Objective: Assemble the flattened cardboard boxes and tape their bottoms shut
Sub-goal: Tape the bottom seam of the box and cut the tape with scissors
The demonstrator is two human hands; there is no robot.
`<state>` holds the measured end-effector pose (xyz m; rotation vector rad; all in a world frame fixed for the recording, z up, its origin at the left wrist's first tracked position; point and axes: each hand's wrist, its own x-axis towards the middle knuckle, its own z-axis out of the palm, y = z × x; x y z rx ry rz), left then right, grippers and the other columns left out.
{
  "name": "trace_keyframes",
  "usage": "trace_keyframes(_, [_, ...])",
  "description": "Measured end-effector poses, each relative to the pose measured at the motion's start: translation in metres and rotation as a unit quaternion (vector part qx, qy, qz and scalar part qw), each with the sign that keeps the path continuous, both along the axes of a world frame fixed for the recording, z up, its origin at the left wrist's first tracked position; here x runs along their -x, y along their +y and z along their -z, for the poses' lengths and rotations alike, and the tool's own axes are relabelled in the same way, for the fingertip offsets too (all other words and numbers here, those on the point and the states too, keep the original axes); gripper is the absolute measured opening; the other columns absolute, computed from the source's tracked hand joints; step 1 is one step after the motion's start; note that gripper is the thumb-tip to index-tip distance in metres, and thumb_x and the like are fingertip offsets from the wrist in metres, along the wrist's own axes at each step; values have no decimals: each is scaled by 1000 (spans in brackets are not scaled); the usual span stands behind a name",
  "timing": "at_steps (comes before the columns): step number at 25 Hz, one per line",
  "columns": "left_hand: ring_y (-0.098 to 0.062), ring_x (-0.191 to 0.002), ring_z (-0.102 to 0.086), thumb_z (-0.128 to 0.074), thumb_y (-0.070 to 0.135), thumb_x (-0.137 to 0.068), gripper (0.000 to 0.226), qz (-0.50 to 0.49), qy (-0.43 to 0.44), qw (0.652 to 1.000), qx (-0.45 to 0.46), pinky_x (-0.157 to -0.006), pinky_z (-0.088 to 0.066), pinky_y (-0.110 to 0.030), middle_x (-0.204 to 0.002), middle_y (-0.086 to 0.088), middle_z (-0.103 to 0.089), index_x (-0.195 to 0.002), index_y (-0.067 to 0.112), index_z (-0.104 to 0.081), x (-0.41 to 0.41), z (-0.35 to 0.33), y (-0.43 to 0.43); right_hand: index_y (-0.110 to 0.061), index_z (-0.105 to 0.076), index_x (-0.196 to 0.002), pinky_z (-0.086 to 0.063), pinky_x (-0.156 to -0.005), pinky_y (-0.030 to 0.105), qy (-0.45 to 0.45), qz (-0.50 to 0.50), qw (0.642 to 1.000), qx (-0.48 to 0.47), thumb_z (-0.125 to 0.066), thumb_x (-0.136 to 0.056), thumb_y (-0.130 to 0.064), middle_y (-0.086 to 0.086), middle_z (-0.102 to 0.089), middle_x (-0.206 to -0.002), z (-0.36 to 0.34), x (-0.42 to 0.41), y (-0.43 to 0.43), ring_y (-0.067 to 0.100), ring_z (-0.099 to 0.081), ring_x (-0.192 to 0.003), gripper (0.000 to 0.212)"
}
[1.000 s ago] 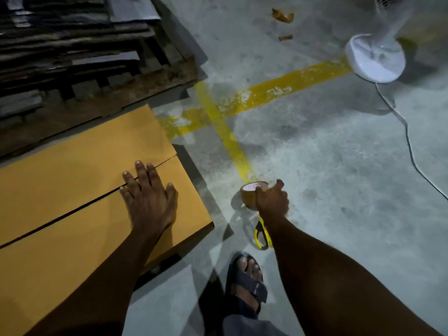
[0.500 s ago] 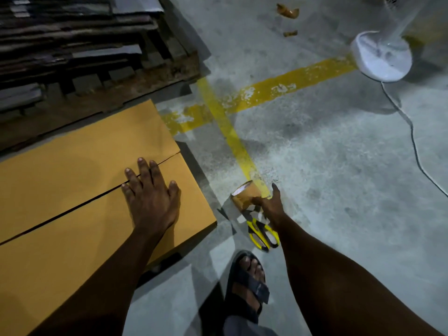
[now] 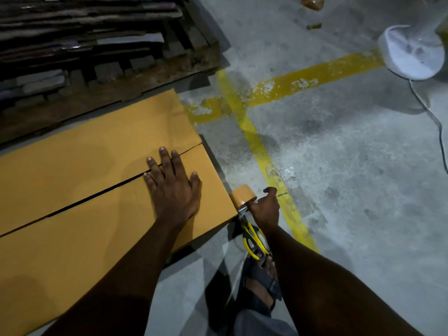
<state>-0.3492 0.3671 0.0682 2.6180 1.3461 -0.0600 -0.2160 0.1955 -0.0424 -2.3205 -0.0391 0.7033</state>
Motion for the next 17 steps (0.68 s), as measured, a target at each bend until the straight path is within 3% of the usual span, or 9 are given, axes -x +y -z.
trace_keyframes(2, [-45,-145,3,-31,45,-97,70,-1,0,1000,-2,-113,-8,-62,-161,-15,2,-152,9,-10,0,1,1,-21,-53,-86,-46,-61,29,45,-4,999,15,-65,-79,-21,3,-64,-77,-17,8,0,23,-62,-75,14])
trace_keyframes(4, [-45,-145,2,-30,46,-96,70,-1,1,1000,-4,-113,-9,-62,-161,-15,1,-152,8,-11,0,0,1,-19,-65,-76,-43,-56,23,117,-60,991,0,-68,-79,-19,-1,-67,-73,-21,11,1,17,-63,-72,4])
trace_keyframes(7, [-46,-144,1,-32,44,-97,69,4,1,1000,-6,-113,-10,-63,-161,-16,0,-152,8,-12,0,0,0,-14,-73,-79,-43,-63,26,152,-72,985,-43,-69,-82,-19,4,-69,-76,-17,7,4,20,-65,-77,8])
trace_keyframes(9, [-45,-144,1,-33,44,-97,69,2,3,1000,-6,-113,-10,-62,-161,-16,0,-152,8,-11,-1,-1,0,-18,-73,-65,-46,-65,27,180,-47,979,-83,-70,-83,-15,-2,-68,-67,-18,-1,3,12,-64,-67,18])
trace_keyframes(12, [-45,-145,1,-32,43,-98,69,1,4,1000,-7,-113,-10,-62,-161,-16,0,-152,8,-11,-1,-2,0,-22,-65,-67,-48,-55,24,233,39,965,-112,-64,-86,-18,-8,-66,-57,-19,-10,3,10,-62,-58,20])
trace_keyframes(15, [-45,-145,2,-32,43,-98,68,4,3,1000,-6,-114,-10,-62,-161,-15,1,-152,8,-10,-1,-3,-1,-27,-53,-81,-46,-52,35,148,161,967,-130,-59,-81,-39,16,-70,-75,-3,-18,-5,34,-67,-64,13])
trace_keyframes(17, [-45,-145,2,-32,43,-98,68,3,2,1000,-6,-114,-10,-62,-161,-15,1,-152,8,-10,0,-2,-1,-34,-44,-98,-53,-62,43,70,153,981,-93,-63,-83,-38,17,-68,-82,6,-24,-9,35,-67,-68,25])
